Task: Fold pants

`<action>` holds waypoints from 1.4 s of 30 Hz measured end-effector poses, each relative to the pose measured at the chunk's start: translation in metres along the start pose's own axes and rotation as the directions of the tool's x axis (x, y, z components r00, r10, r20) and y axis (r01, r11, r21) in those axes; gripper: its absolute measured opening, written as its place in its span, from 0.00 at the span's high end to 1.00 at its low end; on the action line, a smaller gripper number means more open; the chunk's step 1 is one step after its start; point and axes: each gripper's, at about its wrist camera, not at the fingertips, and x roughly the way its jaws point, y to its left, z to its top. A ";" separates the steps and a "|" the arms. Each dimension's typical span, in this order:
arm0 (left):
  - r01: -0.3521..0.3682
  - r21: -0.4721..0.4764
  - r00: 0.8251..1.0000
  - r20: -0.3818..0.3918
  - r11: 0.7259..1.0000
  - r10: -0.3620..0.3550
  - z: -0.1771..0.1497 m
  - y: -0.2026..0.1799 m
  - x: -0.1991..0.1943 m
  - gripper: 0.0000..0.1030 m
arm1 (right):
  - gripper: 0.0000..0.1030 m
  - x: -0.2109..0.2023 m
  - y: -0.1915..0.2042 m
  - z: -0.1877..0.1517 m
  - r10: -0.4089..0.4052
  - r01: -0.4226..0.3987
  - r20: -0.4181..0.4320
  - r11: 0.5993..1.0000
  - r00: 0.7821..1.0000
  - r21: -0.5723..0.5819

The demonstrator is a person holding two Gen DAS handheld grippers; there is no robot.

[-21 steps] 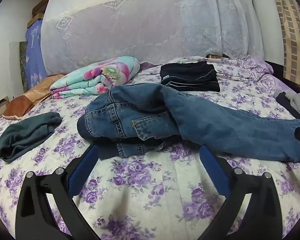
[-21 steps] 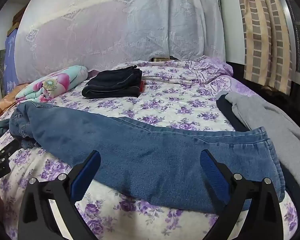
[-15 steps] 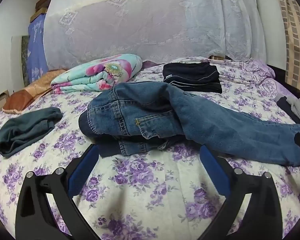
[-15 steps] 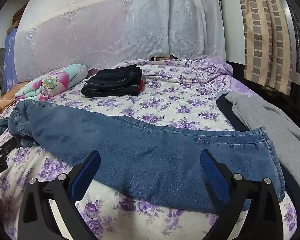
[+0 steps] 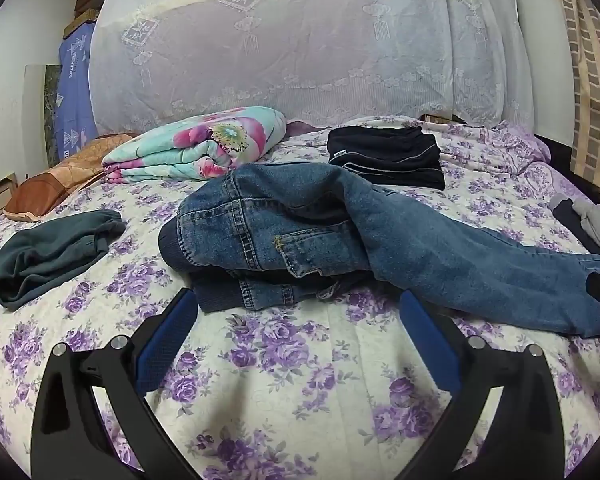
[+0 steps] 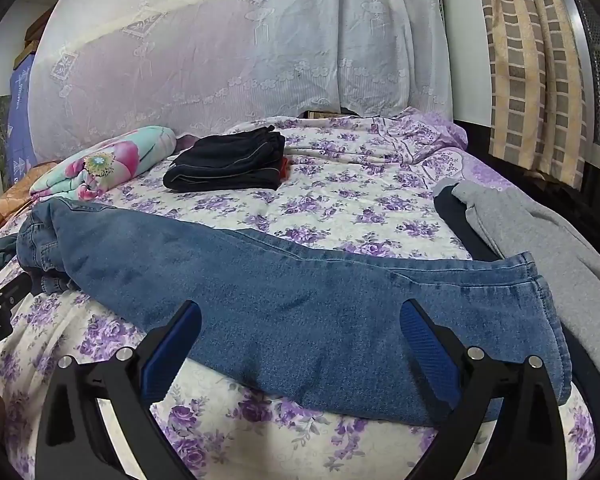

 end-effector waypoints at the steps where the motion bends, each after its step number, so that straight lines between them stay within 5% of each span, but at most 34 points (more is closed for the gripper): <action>1: 0.000 0.000 1.000 0.000 1.000 0.000 0.000 0.001 0.000 0.05 | 0.03 0.000 0.000 0.000 0.000 0.000 -0.001 1.000 1.000 0.000; 42: -0.002 -0.008 1.000 0.011 1.000 0.002 0.003 0.004 -0.002 0.05 | 0.03 0.004 0.000 -0.002 0.000 0.000 -0.014 1.000 1.000 -0.002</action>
